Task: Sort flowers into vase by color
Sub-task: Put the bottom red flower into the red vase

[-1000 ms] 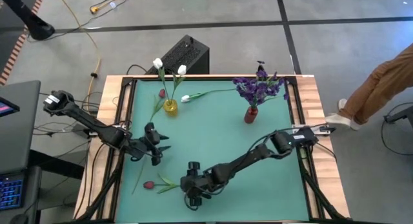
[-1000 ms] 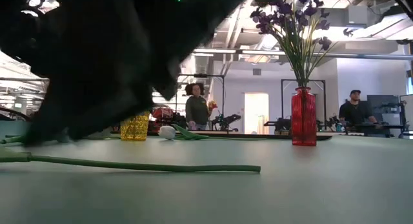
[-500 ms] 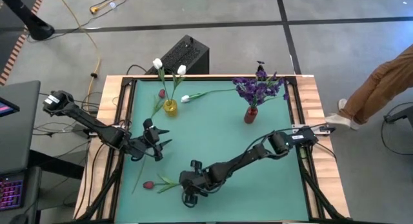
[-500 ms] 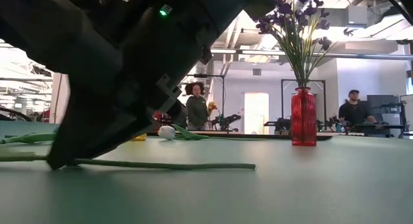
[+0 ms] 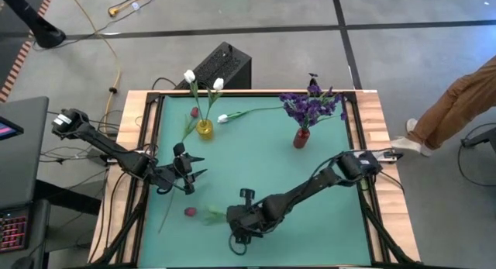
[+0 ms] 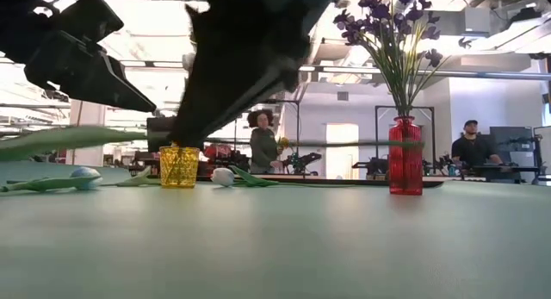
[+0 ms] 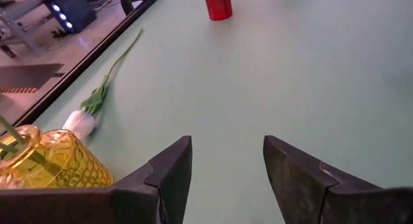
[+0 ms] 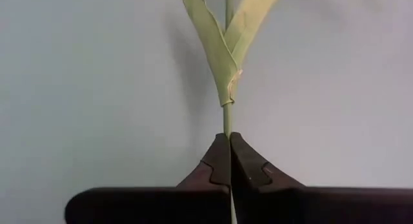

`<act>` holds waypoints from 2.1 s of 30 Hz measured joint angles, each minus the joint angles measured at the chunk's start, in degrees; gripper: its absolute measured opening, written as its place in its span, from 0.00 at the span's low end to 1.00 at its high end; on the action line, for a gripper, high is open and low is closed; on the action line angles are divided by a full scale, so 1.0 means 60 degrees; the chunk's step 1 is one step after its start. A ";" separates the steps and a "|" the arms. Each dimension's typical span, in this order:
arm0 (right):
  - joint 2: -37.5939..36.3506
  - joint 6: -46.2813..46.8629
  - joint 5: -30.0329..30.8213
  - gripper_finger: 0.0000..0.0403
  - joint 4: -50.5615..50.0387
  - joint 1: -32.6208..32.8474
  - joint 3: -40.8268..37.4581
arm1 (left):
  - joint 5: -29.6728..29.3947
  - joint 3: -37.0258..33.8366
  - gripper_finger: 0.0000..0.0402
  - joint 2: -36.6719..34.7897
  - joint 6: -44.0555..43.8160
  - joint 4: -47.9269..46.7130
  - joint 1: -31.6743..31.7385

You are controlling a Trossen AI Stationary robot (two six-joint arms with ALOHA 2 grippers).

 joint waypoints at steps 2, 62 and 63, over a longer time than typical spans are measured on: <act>-0.0612 -0.0044 0.0099 0.05 0.0673 -0.0010 -0.0926 | -0.0004 0.0000 0.45 0.0000 0.0000 0.0004 0.0000; -0.4691 -0.4845 0.0643 0.05 1.4080 -0.1353 -0.8443 | 0.3066 0.2146 0.35 0.3461 0.2466 0.8568 0.1093; -0.4691 -0.4867 0.0643 0.05 1.4125 -0.1360 -0.8443 | 0.3050 0.2146 0.33 0.3461 0.2441 0.8560 0.1089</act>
